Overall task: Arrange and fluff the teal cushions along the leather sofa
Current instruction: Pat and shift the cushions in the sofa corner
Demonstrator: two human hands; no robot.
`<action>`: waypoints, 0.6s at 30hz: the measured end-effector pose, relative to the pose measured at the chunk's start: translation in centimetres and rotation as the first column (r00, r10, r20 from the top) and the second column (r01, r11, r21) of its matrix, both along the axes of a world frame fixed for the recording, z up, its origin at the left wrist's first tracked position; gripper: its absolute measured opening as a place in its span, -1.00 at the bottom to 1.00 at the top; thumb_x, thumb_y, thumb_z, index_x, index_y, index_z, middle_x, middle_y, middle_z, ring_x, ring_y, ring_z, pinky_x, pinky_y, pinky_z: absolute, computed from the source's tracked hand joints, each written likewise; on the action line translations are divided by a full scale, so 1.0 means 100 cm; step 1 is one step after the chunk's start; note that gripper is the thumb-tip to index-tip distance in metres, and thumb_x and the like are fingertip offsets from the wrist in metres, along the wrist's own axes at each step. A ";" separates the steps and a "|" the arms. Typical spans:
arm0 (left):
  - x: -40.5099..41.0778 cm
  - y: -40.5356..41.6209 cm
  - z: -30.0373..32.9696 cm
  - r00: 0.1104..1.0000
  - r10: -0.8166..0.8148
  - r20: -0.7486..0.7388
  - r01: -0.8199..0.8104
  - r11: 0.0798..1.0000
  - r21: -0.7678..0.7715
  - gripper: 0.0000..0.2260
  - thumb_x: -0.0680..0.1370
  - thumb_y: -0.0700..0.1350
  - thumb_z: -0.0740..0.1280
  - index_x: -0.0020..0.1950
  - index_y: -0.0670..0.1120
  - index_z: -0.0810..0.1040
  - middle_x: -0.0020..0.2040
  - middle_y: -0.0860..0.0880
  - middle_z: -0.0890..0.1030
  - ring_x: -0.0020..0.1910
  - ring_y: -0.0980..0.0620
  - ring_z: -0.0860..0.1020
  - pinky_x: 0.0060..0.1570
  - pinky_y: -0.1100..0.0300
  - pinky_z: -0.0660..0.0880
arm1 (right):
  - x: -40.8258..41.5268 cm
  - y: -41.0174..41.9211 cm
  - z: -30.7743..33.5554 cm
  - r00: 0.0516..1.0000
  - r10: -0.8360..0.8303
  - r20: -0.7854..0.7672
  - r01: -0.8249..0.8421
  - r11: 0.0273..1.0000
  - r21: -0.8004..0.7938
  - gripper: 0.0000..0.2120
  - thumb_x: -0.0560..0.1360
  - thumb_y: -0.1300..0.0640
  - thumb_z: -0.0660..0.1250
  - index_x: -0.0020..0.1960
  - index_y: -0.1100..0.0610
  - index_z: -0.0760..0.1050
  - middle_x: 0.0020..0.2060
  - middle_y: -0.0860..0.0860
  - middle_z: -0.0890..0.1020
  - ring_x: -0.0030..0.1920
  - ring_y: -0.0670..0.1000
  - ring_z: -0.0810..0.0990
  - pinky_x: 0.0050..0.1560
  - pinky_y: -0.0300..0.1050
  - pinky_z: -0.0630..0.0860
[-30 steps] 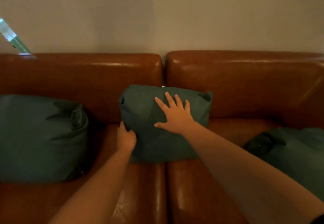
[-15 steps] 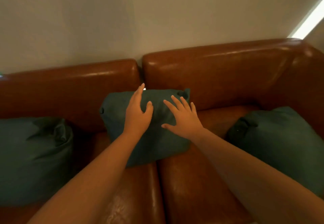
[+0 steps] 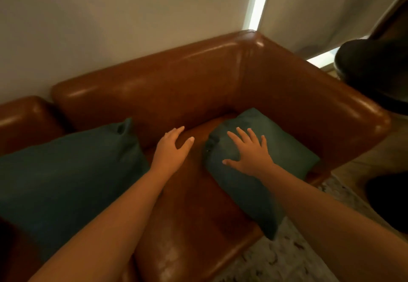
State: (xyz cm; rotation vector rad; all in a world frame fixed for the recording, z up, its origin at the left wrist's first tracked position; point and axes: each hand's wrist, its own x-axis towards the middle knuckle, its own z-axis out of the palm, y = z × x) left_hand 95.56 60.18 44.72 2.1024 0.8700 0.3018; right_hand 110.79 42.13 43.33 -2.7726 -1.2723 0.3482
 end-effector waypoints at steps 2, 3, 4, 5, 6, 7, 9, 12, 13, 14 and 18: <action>0.036 -0.021 -0.013 1.000 -0.001 -0.023 0.001 0.999 -0.034 -0.49 0.54 0.19 0.24 0.45 0.08 0.31 0.49 -0.02 0.28 0.48 -0.01 0.21 0.43 -0.04 0.20 | 0.034 -0.031 -0.010 0.997 -0.072 -0.022 0.070 0.996 -0.056 -0.14 0.41 -0.39 0.23 0.54 -0.14 -0.09 0.56 -0.04 -0.04 0.54 0.13 -0.15 0.43 0.37 -0.09; 0.053 -0.031 -0.018 1.000 0.001 -0.027 -0.002 0.999 -0.047 -0.49 0.54 0.18 0.25 0.45 0.06 0.31 0.48 -0.03 0.30 0.47 -0.01 0.23 0.43 -0.03 0.20 | 0.050 -0.047 -0.014 0.993 -0.112 -0.042 0.108 0.991 -0.083 -0.14 0.41 -0.40 0.22 0.54 -0.14 -0.09 0.56 -0.05 -0.06 0.54 0.13 -0.16 0.43 0.38 -0.09; 0.069 -0.041 -0.023 0.999 0.000 -0.035 -0.001 0.999 -0.053 -0.49 0.54 0.17 0.26 0.45 0.04 0.32 0.47 -0.04 0.31 0.46 -0.01 0.24 0.43 0.00 0.20 | 0.066 -0.062 -0.018 0.986 -0.154 -0.060 0.146 0.983 -0.109 -0.15 0.41 -0.40 0.21 0.54 -0.14 -0.09 0.56 -0.05 -0.07 0.54 0.13 -0.16 0.43 0.39 -0.09; 0.084 -0.049 -0.028 0.999 -0.003 -0.047 0.000 0.999 -0.054 -0.48 0.53 0.17 0.27 0.45 0.03 0.33 0.46 -0.05 0.33 0.46 -0.01 0.25 0.43 0.02 0.20 | 0.082 -0.076 -0.021 0.979 -0.190 -0.070 0.179 0.974 -0.138 -0.16 0.42 -0.40 0.19 0.54 -0.13 -0.10 0.56 -0.05 -0.09 0.54 0.14 -0.17 0.43 0.40 -0.08; 0.099 -0.056 -0.032 0.998 -0.002 -0.061 -0.001 0.999 -0.055 -0.47 0.53 0.17 0.27 0.45 0.02 0.33 0.46 -0.05 0.33 0.46 -0.01 0.25 0.43 0.03 0.21 | 0.097 -0.089 -0.023 0.973 -0.220 -0.070 0.206 0.963 -0.172 -0.17 0.44 -0.40 0.17 0.54 -0.13 -0.10 0.56 -0.04 -0.10 0.54 0.16 -0.17 0.42 0.41 -0.07; 0.113 -0.060 -0.037 0.997 -0.001 -0.075 -0.004 0.998 -0.060 -0.46 0.52 0.19 0.27 0.45 0.02 0.32 0.46 -0.06 0.33 0.45 -0.01 0.26 0.43 0.03 0.21 | 0.111 -0.102 -0.026 0.966 -0.248 -0.066 0.230 0.951 -0.208 -0.19 0.45 -0.40 0.14 0.54 -0.12 -0.11 0.56 -0.04 -0.12 0.54 0.17 -0.17 0.42 0.41 -0.06; 0.137 -0.065 -0.046 0.995 0.013 -0.098 -0.020 0.997 -0.069 -0.44 0.51 0.21 0.28 0.45 0.01 0.32 0.46 -0.07 0.33 0.45 -0.03 0.26 0.42 0.01 0.22 | 0.137 -0.122 -0.031 0.948 -0.309 -0.076 0.280 0.924 -0.260 -0.21 0.47 -0.40 0.10 0.54 -0.11 -0.11 0.55 -0.04 -0.13 0.53 0.19 -0.17 0.41 0.43 -0.05; 0.166 -0.066 -0.059 0.991 0.007 -0.132 -0.016 0.998 -0.063 -0.41 0.50 0.24 0.28 0.45 0.01 0.33 0.45 -0.07 0.34 0.44 -0.05 0.28 0.41 -0.02 0.25 | 0.161 -0.143 -0.044 0.894 -0.418 -0.159 0.363 0.886 -0.288 -0.18 0.44 -0.44 0.09 0.54 -0.13 -0.11 0.55 -0.05 -0.13 0.53 0.20 -0.15 0.38 0.48 0.00; 0.174 -0.065 -0.063 0.990 0.000 -0.138 -0.007 0.999 -0.052 -0.41 0.49 0.24 0.28 0.44 -0.01 0.33 0.45 -0.07 0.36 0.43 -0.05 0.30 0.41 -0.02 0.26 | 0.165 -0.148 -0.049 0.868 -0.456 -0.199 0.392 0.873 -0.290 -0.16 0.41 -0.47 0.10 0.54 -0.14 -0.12 0.55 -0.05 -0.14 0.53 0.21 -0.14 0.37 0.48 0.02; 0.182 -0.063 -0.066 0.990 -0.009 -0.143 0.003 0.999 -0.046 -0.40 0.49 0.24 0.29 0.44 -0.02 0.34 0.44 -0.08 0.37 0.43 -0.06 0.31 0.40 -0.01 0.26 | 0.168 -0.152 -0.055 0.833 -0.494 -0.248 0.424 0.859 -0.287 -0.12 0.37 -0.50 0.11 0.53 -0.16 -0.13 0.55 -0.06 -0.14 0.53 0.21 -0.13 0.37 0.48 0.03; 0.211 -0.052 -0.079 0.970 -0.044 -0.240 0.027 0.997 -0.073 -0.21 0.32 0.48 0.18 0.44 0.06 0.32 0.45 -0.06 0.36 0.42 -0.09 0.32 0.38 -0.10 0.28 | 0.175 -0.164 -0.083 0.519 -0.643 -0.562 0.688 0.705 -0.172 0.01 0.26 -0.54 0.20 0.53 -0.18 -0.14 0.55 0.01 -0.13 0.51 0.29 -0.08 0.43 0.36 0.08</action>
